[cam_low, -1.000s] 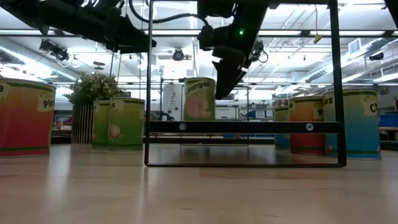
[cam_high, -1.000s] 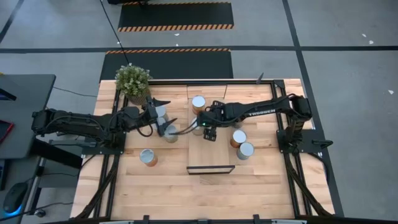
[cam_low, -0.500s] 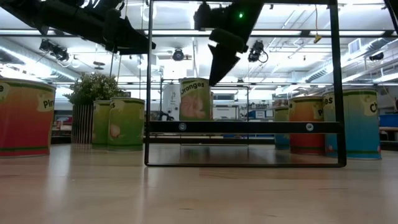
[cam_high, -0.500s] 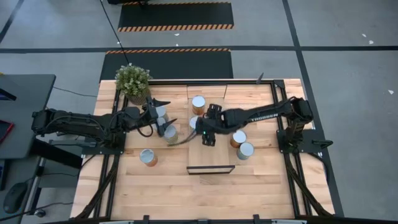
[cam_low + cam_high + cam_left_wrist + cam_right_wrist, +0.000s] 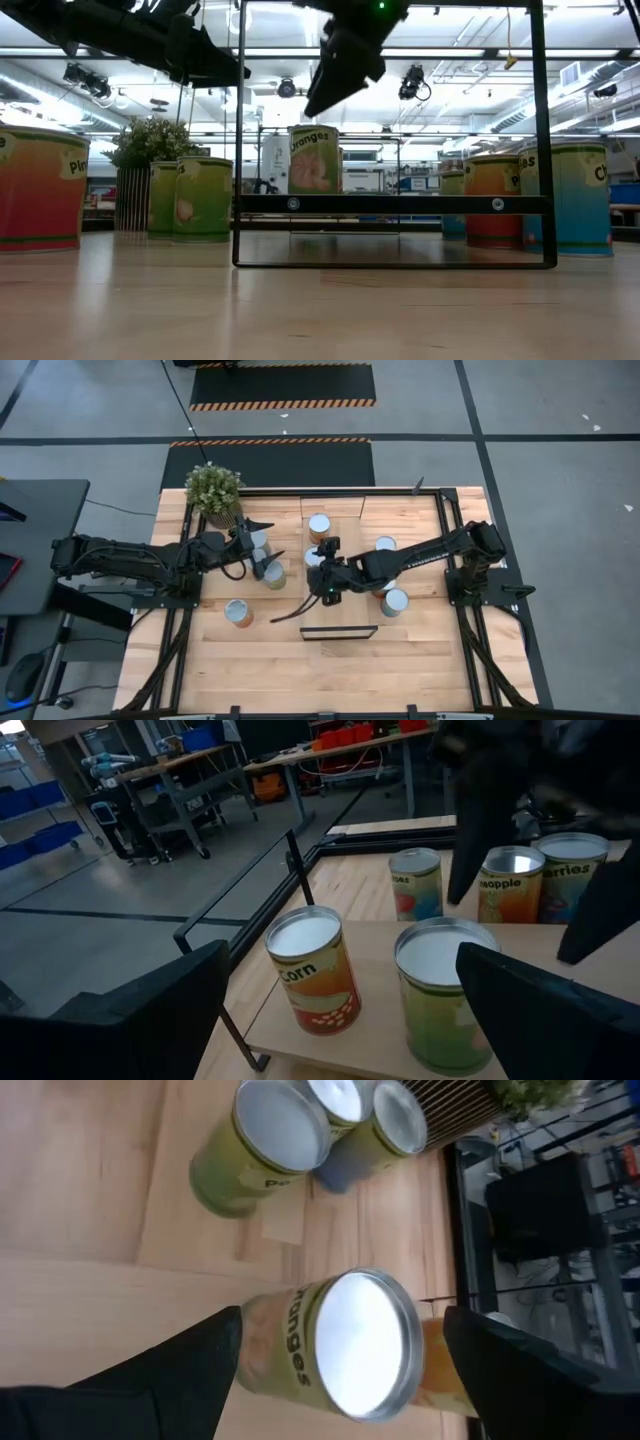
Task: Pick and place cans onto a shelf
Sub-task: Put the top canned oranges on the shelf, then put the canned pears on the shelf
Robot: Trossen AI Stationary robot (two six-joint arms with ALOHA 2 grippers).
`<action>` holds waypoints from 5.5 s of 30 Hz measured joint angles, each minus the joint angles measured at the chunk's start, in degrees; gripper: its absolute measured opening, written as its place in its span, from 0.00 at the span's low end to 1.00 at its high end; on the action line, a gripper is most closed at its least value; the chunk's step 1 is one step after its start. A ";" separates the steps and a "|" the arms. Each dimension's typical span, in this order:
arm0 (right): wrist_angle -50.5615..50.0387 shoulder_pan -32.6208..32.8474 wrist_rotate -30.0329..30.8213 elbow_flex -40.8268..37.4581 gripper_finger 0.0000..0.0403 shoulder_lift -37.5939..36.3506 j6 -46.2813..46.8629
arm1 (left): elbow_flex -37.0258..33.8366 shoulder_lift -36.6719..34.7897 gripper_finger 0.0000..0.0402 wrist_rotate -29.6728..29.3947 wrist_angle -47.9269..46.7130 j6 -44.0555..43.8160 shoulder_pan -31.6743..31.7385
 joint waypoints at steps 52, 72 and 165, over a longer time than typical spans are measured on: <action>17.25 -1.19 -1.92 -28.60 0.88 -24.33 0.17 | 17.62 -0.71 0.99 20.72 -50.53 -30.41 -1.42; 23.46 -0.79 -4.58 -34.60 0.88 -30.01 2.32 | 22.99 2.78 0.99 -1.91 -64.46 -41.66 -21.95; 24.44 3.37 -4.48 -34.55 0.88 -29.99 10.80 | 57.35 51.82 0.86 26.31 -59.48 -4.39 -4.85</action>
